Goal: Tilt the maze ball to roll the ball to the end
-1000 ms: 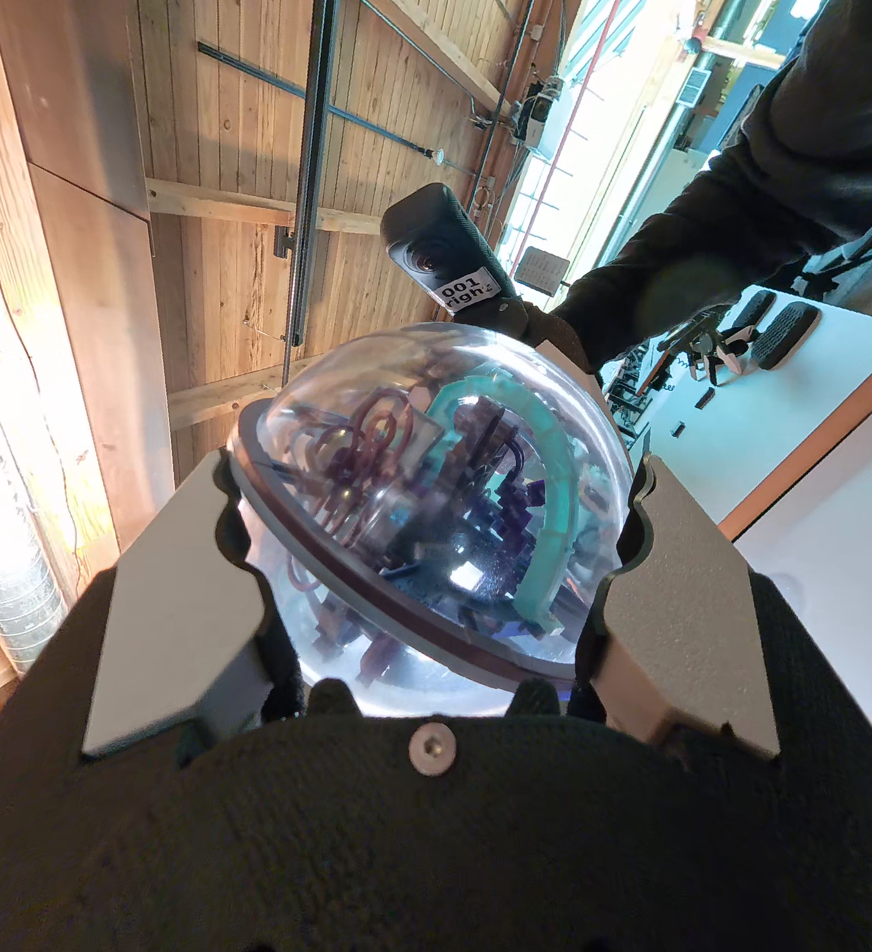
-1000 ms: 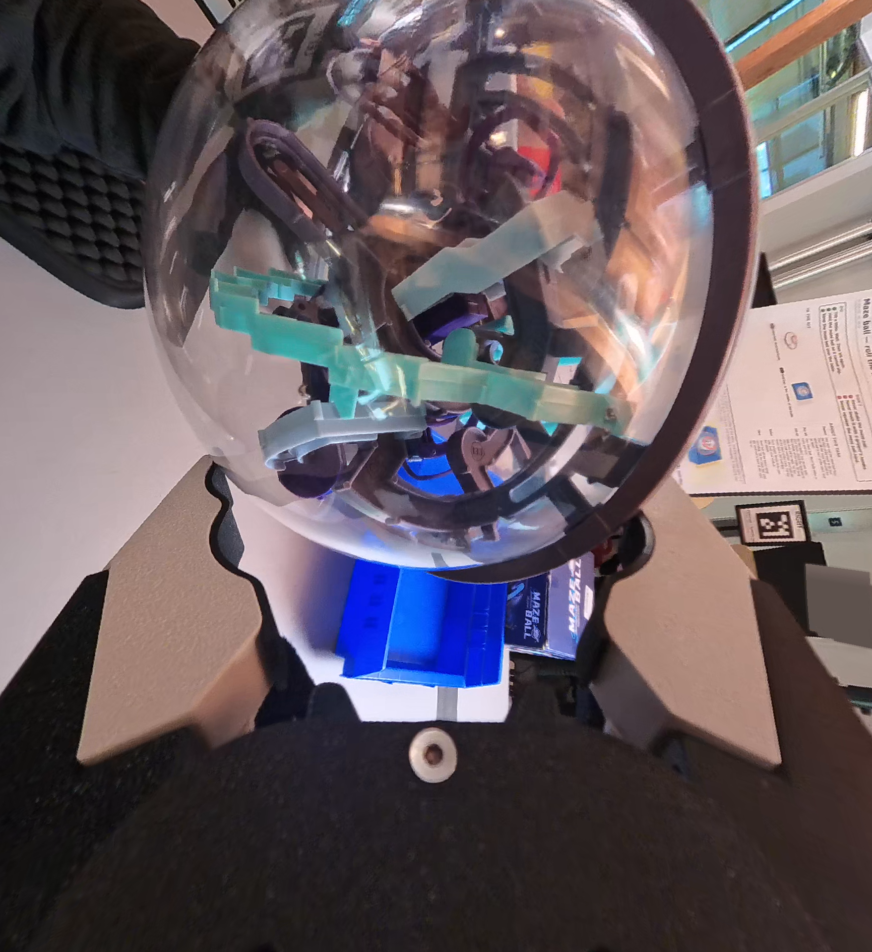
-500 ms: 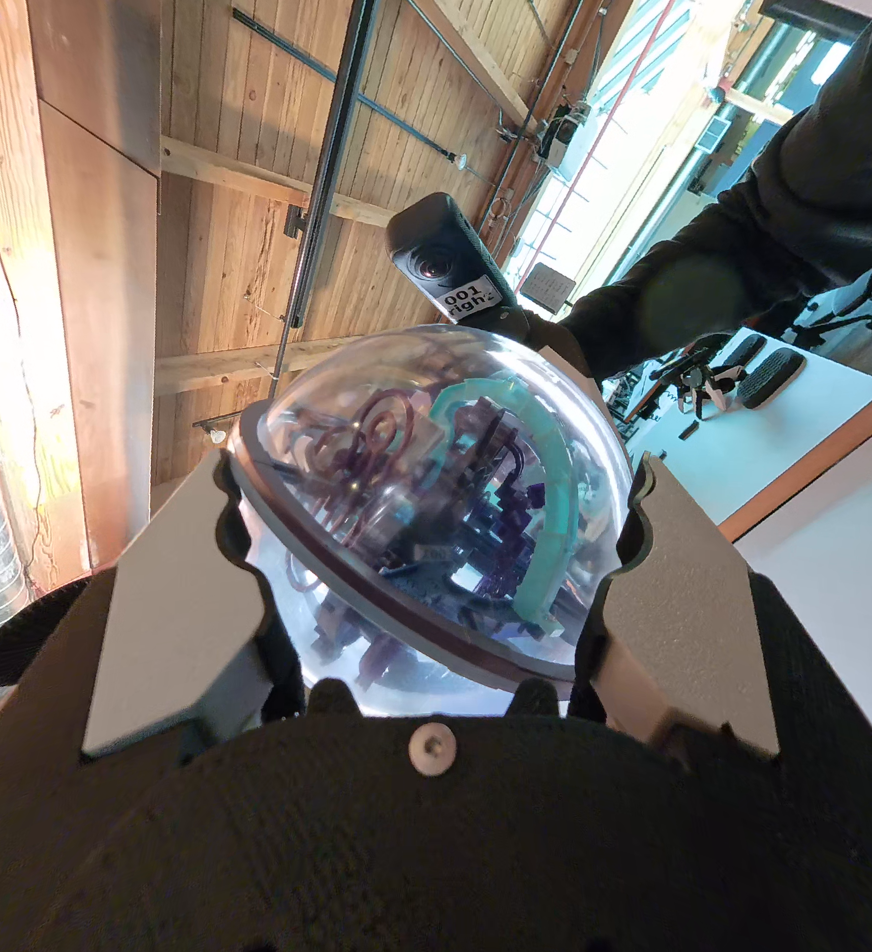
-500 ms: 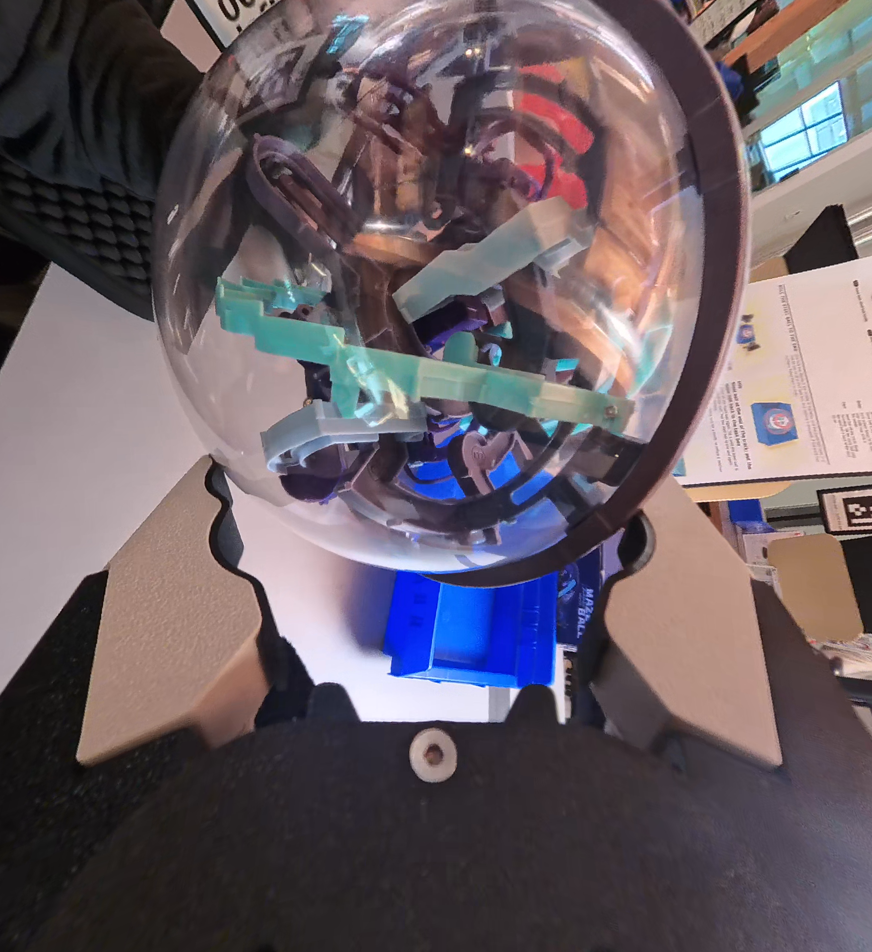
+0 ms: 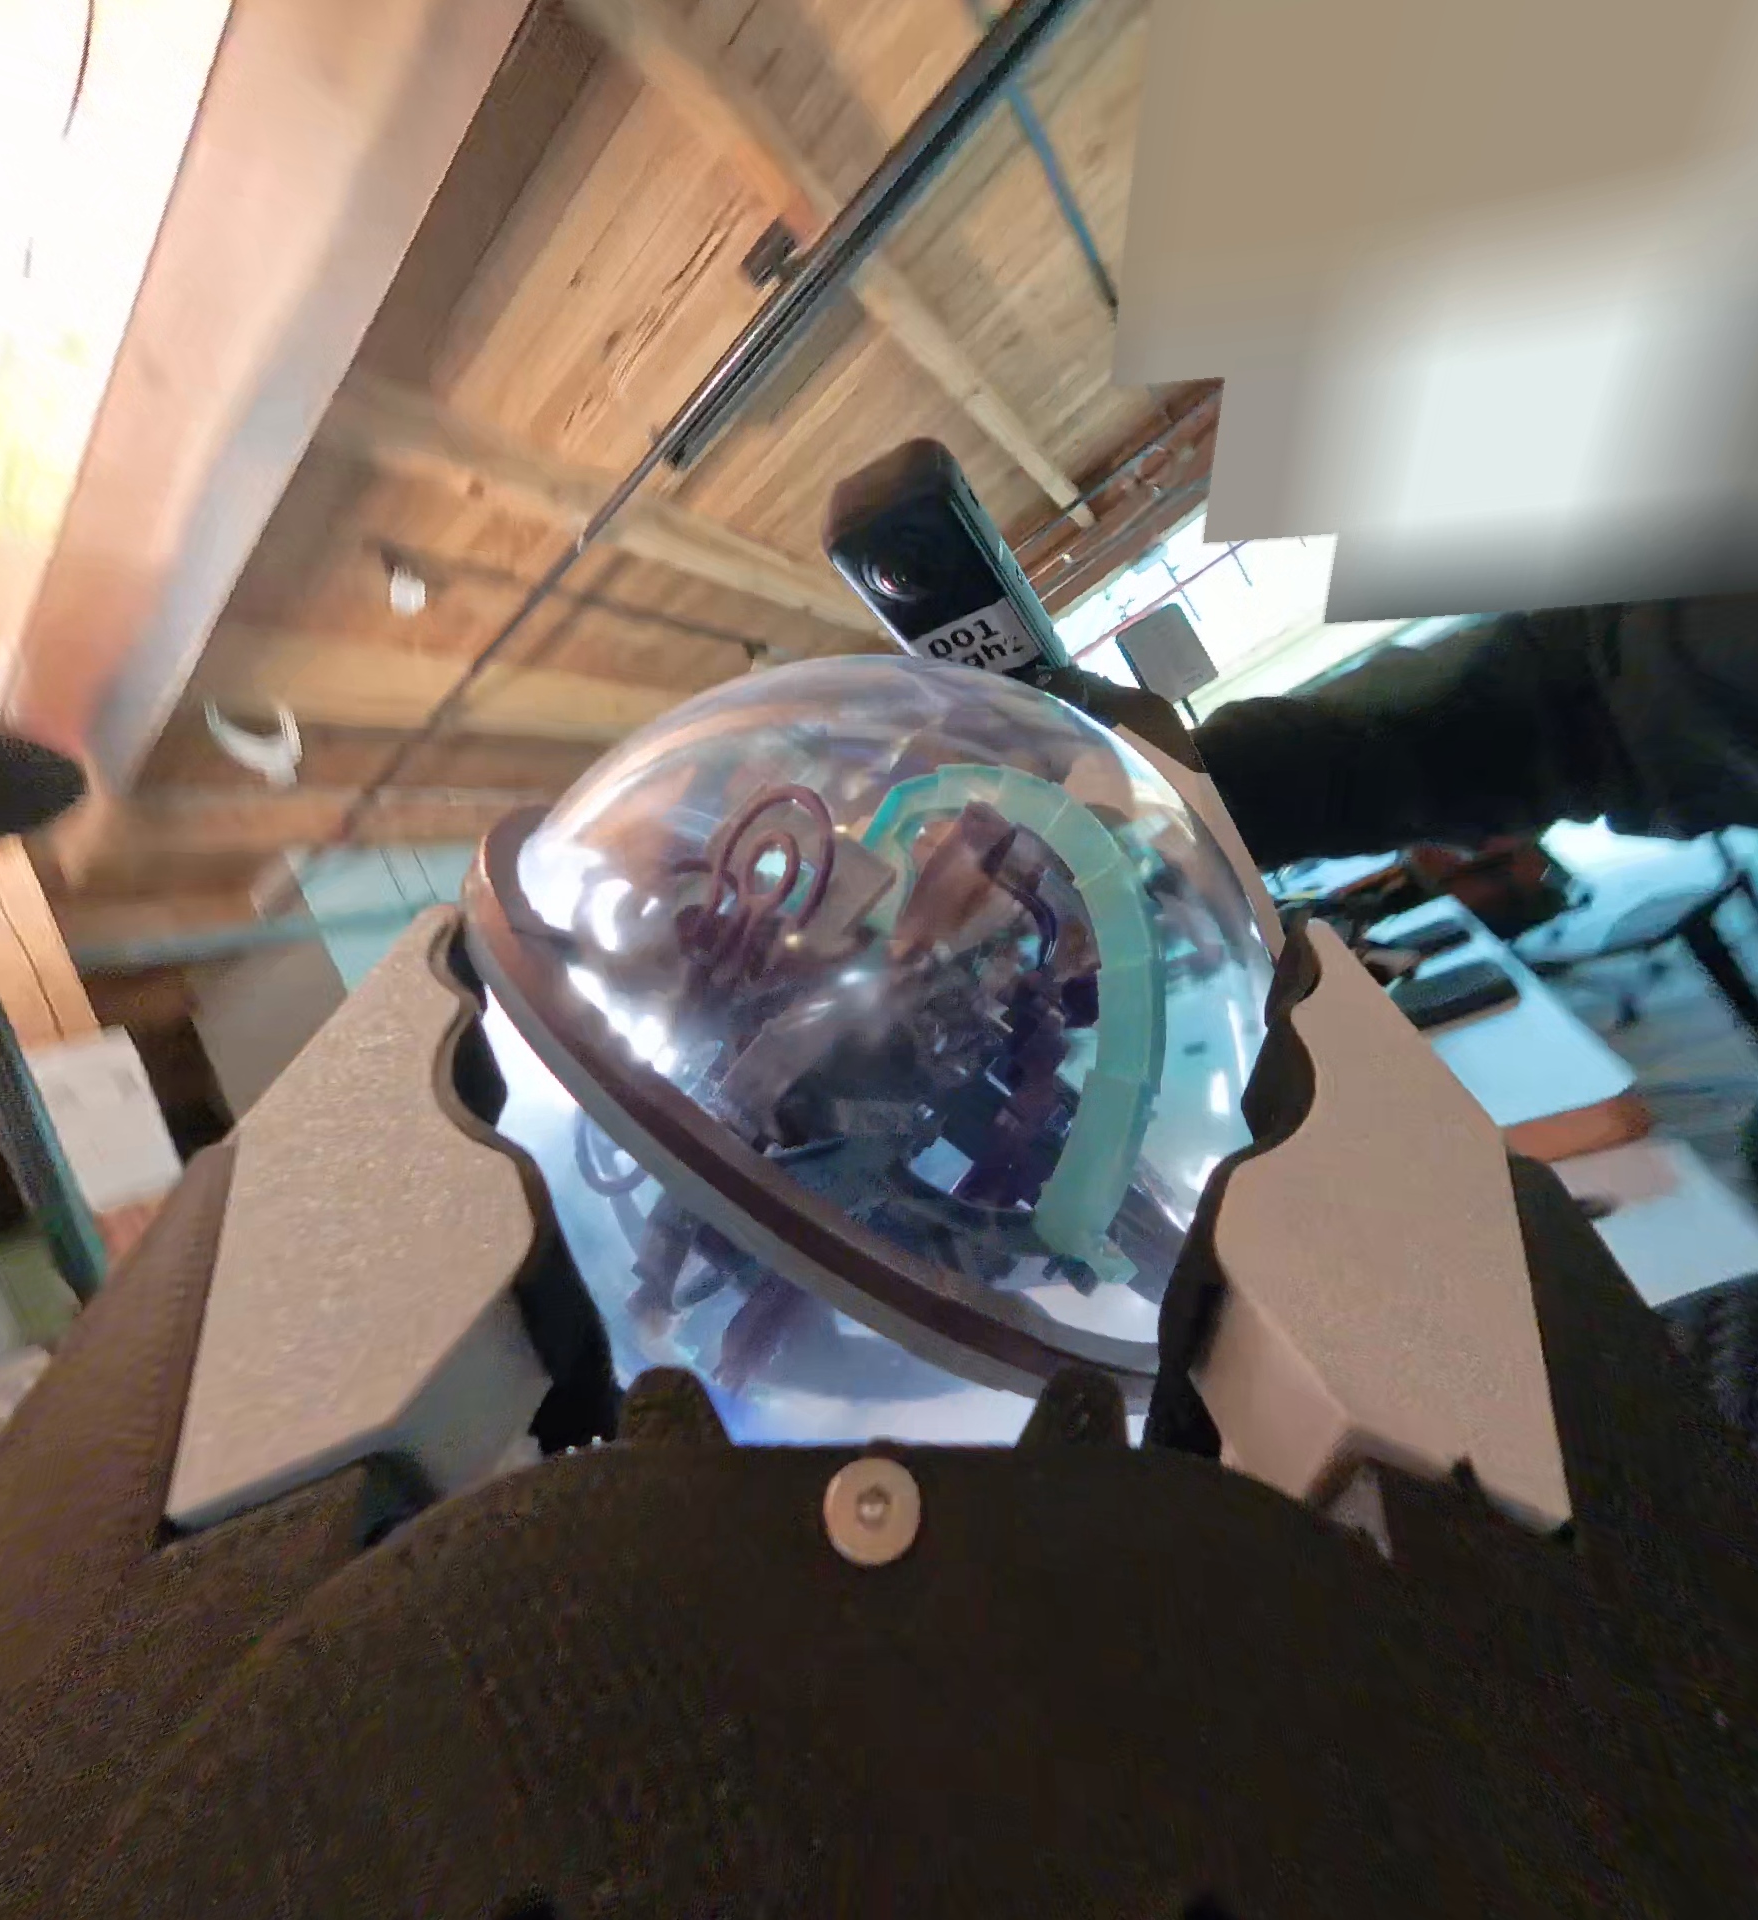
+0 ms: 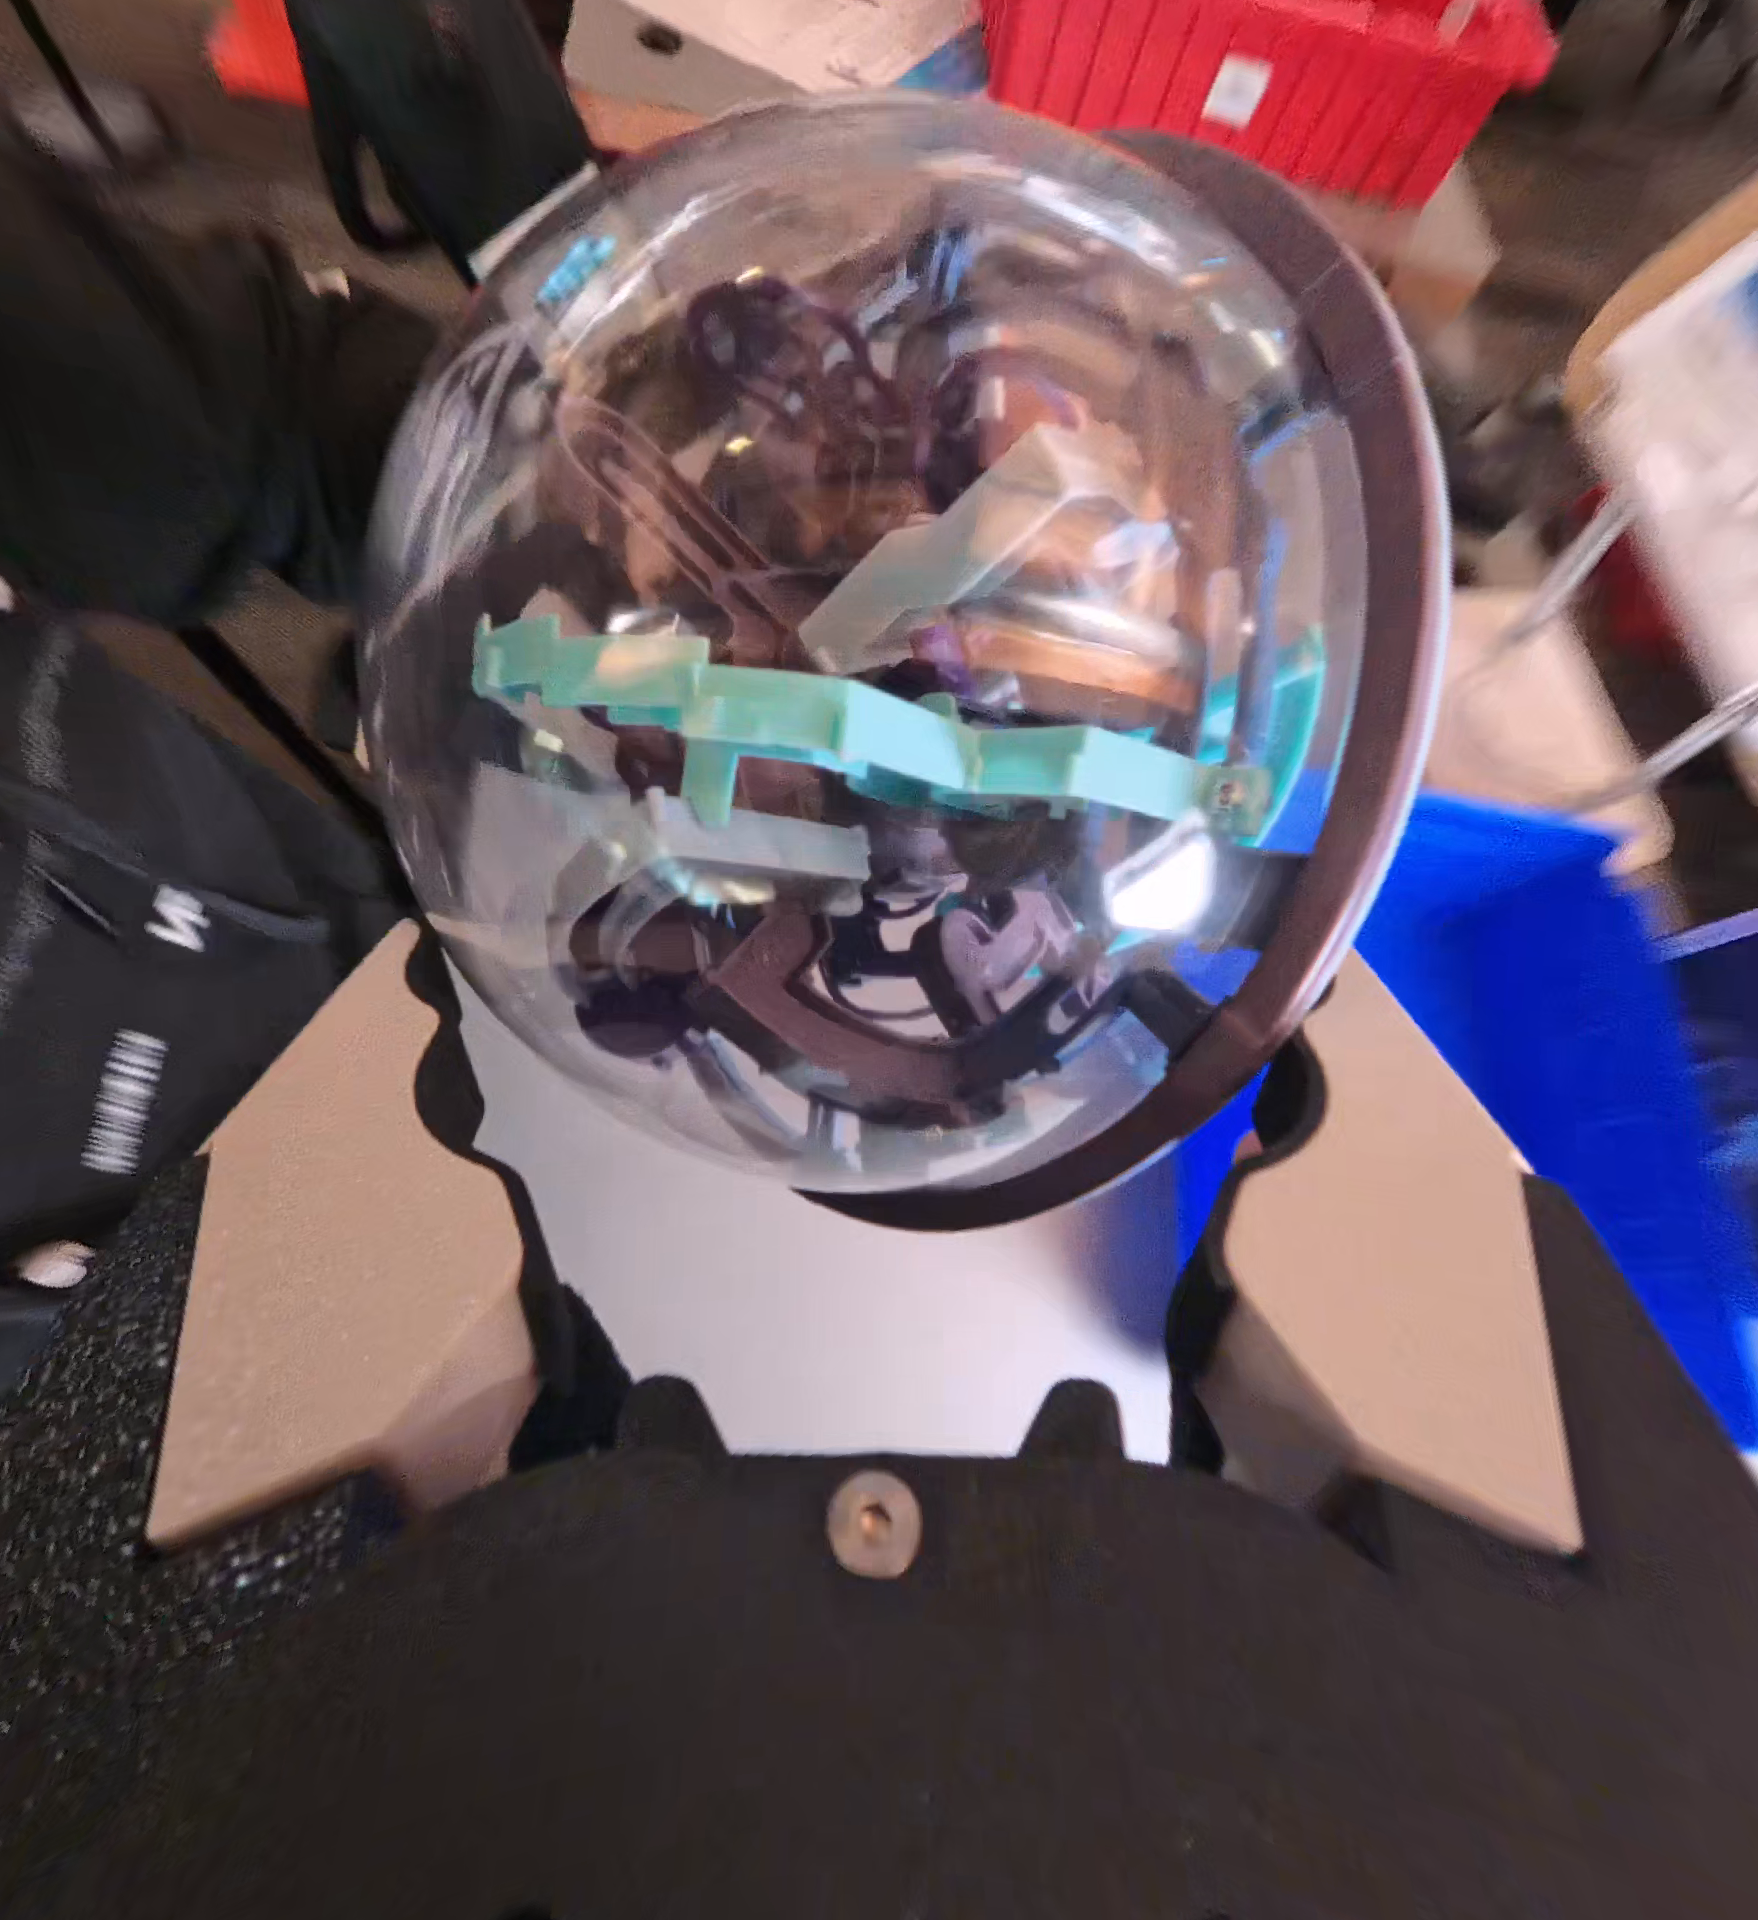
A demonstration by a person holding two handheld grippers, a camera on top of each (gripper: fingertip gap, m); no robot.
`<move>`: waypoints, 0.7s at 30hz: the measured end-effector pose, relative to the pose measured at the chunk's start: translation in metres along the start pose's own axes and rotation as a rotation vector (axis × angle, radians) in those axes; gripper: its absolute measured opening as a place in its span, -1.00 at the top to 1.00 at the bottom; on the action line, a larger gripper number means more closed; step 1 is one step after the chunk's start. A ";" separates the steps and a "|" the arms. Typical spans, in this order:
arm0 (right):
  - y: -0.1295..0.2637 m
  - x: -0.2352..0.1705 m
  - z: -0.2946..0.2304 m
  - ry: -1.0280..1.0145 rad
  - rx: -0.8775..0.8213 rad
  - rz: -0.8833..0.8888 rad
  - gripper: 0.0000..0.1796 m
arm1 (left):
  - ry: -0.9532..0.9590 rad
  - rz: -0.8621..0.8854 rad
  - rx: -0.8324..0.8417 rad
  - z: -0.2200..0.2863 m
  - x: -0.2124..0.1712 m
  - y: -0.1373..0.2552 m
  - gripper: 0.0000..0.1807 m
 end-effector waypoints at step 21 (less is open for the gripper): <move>-0.071 -0.155 -0.022 -0.943 0.255 -0.110 -0.71 | 0.946 -0.213 0.281 0.053 -0.150 0.074 -0.57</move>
Point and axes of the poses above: each gripper's, where its closed fingertips meet, y back along the fingers, x out of its top, z = x × y across the jaws, the point moved 5 cm from there along y, back along the fingers, and after that the axes turned 4 degrees about z, right-handed, at the moved point
